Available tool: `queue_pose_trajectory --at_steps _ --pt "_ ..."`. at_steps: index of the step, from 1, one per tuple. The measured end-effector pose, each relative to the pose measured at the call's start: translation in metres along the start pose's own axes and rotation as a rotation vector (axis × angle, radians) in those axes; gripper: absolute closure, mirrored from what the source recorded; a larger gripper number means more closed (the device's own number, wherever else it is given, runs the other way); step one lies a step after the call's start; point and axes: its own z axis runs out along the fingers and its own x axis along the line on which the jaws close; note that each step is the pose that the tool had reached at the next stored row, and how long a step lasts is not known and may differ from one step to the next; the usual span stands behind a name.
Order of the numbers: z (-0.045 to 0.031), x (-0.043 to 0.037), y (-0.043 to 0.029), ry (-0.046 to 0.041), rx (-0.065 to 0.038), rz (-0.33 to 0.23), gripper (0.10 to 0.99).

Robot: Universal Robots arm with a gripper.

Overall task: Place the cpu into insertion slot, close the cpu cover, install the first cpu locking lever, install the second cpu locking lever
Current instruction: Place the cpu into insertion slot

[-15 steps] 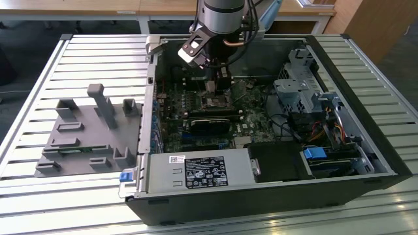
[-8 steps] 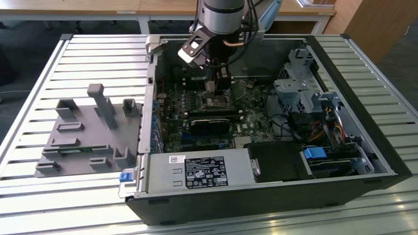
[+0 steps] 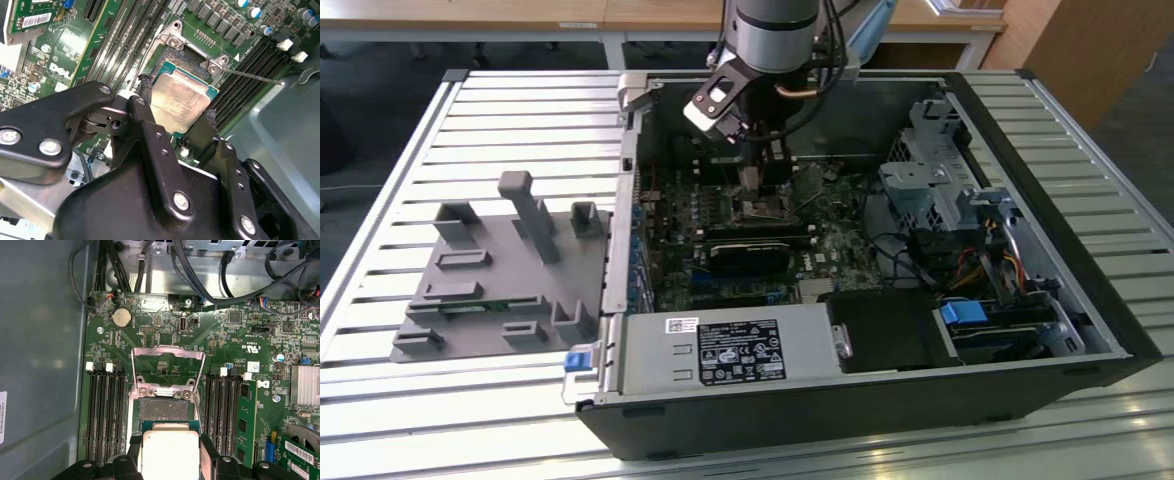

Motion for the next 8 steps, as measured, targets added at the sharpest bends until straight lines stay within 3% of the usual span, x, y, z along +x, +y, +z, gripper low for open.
queue_pose_trajectory --at_steps 7,8 --pt "0.0038 0.0002 0.0007 -0.0001 0.0 0.0 0.545" --pt "0.0073 0.0003 0.0011 -0.0001 0.0 0.0 0.545"
